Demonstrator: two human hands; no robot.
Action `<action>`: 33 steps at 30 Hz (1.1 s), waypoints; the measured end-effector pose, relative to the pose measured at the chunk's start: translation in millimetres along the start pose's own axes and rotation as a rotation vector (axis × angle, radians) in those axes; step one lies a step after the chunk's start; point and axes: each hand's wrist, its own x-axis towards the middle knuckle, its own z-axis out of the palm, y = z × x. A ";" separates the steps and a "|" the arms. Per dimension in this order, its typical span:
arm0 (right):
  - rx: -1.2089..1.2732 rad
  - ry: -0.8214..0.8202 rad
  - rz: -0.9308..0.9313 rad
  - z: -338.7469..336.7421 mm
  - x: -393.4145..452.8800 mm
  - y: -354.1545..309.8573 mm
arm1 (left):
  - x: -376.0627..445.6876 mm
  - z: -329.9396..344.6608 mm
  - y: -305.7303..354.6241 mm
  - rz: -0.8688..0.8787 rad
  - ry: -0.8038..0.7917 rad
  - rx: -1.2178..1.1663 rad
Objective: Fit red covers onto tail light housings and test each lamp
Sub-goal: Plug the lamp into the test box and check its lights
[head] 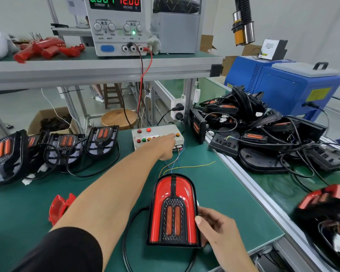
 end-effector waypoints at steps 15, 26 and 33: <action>0.042 0.004 -0.002 -0.5 3.1 7.1 | 3.3 5.2 -2.1 -0.012 -0.040 -0.113; 0.058 -0.020 0.007 0.4 4.0 10.0 | -27.2 13.6 29.3 0.158 0.143 -0.343; 0.056 -0.026 0.011 2.2 4.1 10.4 | -22.4 19.7 53.9 0.026 -0.036 -0.059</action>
